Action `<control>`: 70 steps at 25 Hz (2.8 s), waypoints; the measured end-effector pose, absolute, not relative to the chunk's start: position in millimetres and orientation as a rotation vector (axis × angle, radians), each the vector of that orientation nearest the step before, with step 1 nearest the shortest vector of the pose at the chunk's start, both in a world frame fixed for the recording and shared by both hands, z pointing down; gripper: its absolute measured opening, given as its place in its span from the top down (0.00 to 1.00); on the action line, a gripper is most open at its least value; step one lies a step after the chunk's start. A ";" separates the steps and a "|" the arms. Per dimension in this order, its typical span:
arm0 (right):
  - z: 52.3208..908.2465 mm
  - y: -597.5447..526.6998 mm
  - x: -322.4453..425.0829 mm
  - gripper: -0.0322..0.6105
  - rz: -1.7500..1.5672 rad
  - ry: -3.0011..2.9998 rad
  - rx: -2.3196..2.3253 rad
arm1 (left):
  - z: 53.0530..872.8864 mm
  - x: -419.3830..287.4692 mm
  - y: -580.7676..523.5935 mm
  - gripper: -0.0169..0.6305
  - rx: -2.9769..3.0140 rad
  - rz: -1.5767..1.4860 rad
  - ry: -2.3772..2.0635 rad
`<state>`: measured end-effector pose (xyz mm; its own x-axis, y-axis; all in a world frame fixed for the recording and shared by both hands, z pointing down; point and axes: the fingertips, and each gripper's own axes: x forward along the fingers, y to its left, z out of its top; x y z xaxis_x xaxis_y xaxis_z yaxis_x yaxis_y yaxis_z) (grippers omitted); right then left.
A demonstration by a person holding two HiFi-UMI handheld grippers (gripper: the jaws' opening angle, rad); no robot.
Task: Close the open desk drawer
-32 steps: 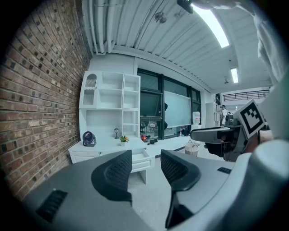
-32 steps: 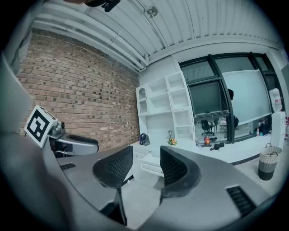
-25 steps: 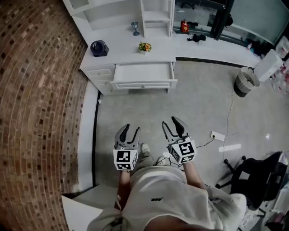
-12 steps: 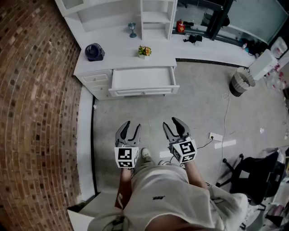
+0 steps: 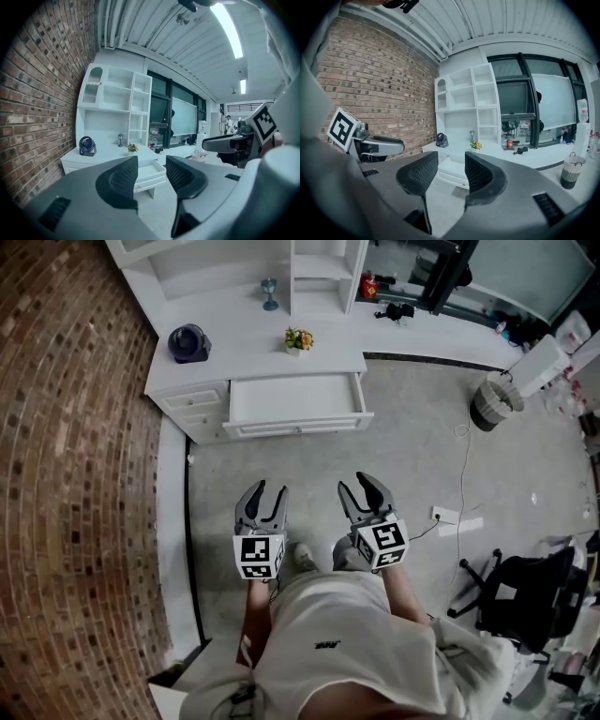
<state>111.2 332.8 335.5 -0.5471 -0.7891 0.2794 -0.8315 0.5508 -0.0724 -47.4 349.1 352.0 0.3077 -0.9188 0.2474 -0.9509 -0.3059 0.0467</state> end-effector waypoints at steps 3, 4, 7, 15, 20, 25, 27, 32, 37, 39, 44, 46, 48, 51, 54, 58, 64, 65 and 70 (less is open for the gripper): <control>333.8 328.6 110.0 0.68 0.284 -2.571 1.375 | 352.7 -48.8 346.1 0.67 2.388 0.258 -1.720; 333.5 327.0 109.9 0.68 0.284 -2.568 1.380 | 352.9 -49.1 343.9 0.67 2.389 0.256 -1.717; 337.8 322.6 112.2 0.68 0.293 -2.559 1.390 | 354.5 -48.3 336.3 0.67 2.388 0.258 -1.705; 349.5 295.2 115.4 0.68 0.334 -2.551 1.359 | 363.3 -40.5 308.5 0.67 2.370 0.278 -1.705; 354.3 257.3 119.6 0.68 0.323 -2.563 1.352 | 368.8 -39.2 280.5 0.68 2.347 0.300 -1.735; 361.2 221.8 117.0 0.68 0.354 -2.576 1.314 | 373.4 -41.1 250.0 0.68 2.319 0.326 -1.760; 363.6 208.1 118.3 0.68 0.355 -2.573 1.310 | 374.5 -40.9 238.8 0.68 2.310 0.333 -1.766; 369.2 179.6 114.9 0.68 0.402 -2.594 1.271 | 376.3 -41.3 212.5 0.68 2.281 0.356 -1.786; 369.8 151.6 117.4 0.68 0.414 -2.613 1.244 | 372.3 -39.2 187.9 0.69 2.261 0.377 -1.817; 369.5 142.7 118.1 0.68 0.428 -2.626 1.227 | 369.9 -37.7 179.9 0.69 2.250 0.383 -1.830; 373.7 123.3 122.9 0.68 0.443 -2.636 1.181 | 369.6 -34.0 164.7 0.69 2.211 0.400 -1.865; 377.6 117.8 123.4 0.68 0.454 -2.635 1.166 | 372.0 -33.8 161.1 0.69 2.199 0.412 -1.872; 381.4 112.0 122.9 0.68 0.467 -2.636 1.155 | 374.2 -34.5 156.9 0.69 2.190 0.419 -1.878; 385.9 103.1 123.4 0.68 0.481 -2.629 1.151 | 374.8 -34.0 149.7 0.69 2.178 0.422 -1.881; 390.3 94.7 123.1 0.68 0.487 -2.619 1.155 | 377.2 -34.5 142.7 0.69 2.171 0.422 -1.875; 393.7 84.5 116.1 0.68 0.493 -2.608 1.170 | 385.5 -41.3 132.1 0.69 2.172 0.421 -1.855; 394.6 67.0 110.5 0.68 0.476 -2.566 1.245 | 393.0 -50.2 102.3 0.70 2.223 0.403 -1.790; 393.2 62.6 109.3 0.68 0.470 -2.559 1.261 | 391.6 -52.3 95.8 0.70 2.235 0.393 -1.782; 392.3 41.1 99.8 0.68 0.453 -2.517 1.333 | 388.8 -65.5 66.4 0.70 2.290 0.363 -1.737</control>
<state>99.8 41.1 392.3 -0.5468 -0.7534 0.3653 -0.8335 0.5312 -0.1519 -65.5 66.4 388.8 0.2610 -0.9034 0.3403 -0.9641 -0.2621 0.0435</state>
